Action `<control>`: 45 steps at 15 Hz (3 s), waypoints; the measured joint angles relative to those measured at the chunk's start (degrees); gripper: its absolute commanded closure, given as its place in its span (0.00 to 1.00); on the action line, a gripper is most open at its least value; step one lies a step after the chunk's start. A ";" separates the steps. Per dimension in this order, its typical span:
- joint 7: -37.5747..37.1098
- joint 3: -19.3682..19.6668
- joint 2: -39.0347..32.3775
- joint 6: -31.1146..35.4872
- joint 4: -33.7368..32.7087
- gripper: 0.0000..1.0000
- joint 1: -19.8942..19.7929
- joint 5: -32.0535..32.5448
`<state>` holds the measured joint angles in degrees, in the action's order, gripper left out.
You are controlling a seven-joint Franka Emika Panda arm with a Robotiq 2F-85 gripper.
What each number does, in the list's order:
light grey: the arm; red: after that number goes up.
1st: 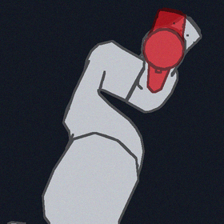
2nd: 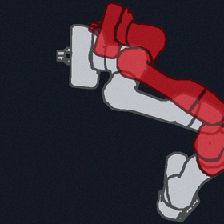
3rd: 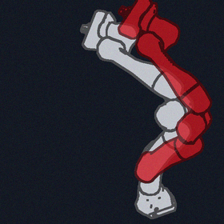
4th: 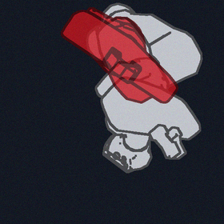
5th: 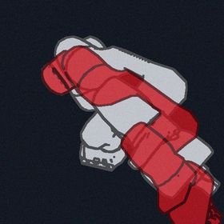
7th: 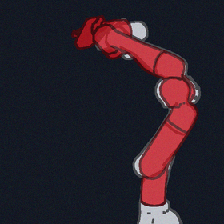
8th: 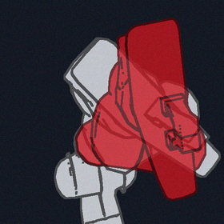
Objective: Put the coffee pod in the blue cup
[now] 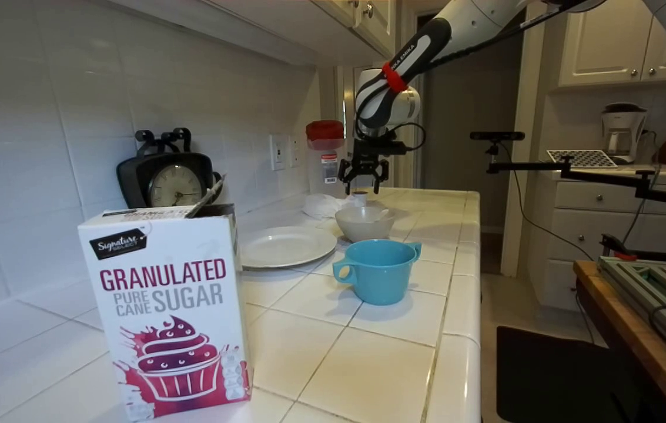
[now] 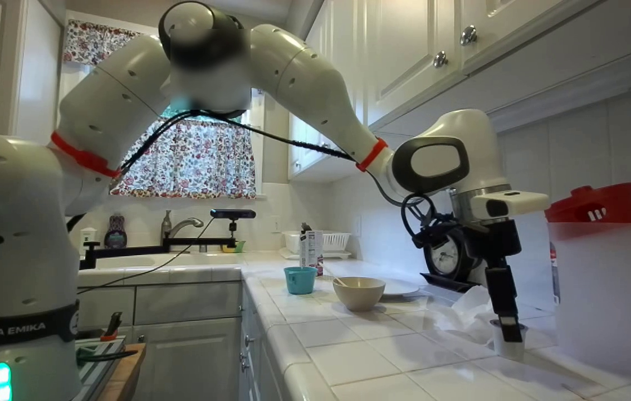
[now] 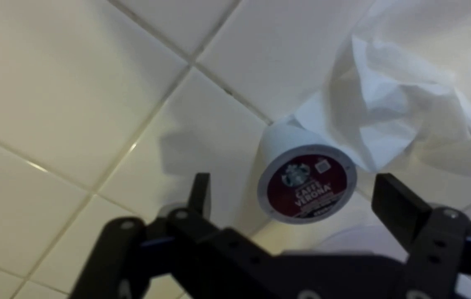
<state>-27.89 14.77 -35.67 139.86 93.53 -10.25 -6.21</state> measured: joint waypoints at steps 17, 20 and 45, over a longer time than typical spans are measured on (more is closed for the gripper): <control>-0.82 0.79 2.31 -7.94 -1.53 0.71 -0.55 -0.17; -1.01 0.55 8.35 -13.75 1.86 0.71 -0.04 -0.17; -6.05 -18.92 29.73 -4.75 27.19 0.71 19.20 8.07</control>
<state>-33.94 -4.15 -5.93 135.11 120.71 8.95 1.86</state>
